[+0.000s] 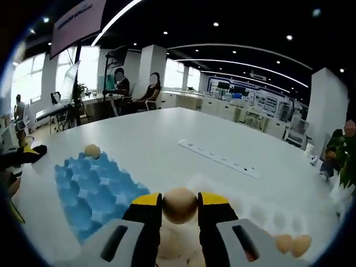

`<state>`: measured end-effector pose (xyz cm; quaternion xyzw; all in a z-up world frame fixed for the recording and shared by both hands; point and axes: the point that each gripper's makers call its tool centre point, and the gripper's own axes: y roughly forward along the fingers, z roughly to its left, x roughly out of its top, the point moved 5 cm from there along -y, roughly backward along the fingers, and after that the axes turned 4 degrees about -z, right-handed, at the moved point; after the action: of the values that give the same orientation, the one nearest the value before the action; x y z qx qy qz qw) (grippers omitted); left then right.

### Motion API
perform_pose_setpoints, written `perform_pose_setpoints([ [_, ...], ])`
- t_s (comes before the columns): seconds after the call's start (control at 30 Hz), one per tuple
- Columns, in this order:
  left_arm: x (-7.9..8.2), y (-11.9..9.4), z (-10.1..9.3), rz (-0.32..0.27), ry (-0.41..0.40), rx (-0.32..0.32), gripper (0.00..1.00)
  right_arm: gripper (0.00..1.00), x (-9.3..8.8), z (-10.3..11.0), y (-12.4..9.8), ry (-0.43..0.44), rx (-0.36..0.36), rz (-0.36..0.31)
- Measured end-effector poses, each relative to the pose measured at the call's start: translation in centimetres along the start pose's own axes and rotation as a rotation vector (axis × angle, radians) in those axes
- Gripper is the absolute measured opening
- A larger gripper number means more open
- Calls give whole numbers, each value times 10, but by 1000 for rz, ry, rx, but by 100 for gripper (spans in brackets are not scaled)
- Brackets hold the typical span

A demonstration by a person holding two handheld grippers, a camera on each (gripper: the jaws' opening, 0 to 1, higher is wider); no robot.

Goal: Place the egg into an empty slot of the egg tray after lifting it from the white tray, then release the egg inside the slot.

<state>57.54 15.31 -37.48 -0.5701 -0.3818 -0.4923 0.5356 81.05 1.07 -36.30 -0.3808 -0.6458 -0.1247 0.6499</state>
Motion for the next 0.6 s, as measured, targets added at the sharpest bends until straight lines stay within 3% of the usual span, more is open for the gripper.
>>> perform_pose_setpoints([
  [0.6,-3,-10,9,17,7,27,100,26,19,51,20,-4,109,-38],
])
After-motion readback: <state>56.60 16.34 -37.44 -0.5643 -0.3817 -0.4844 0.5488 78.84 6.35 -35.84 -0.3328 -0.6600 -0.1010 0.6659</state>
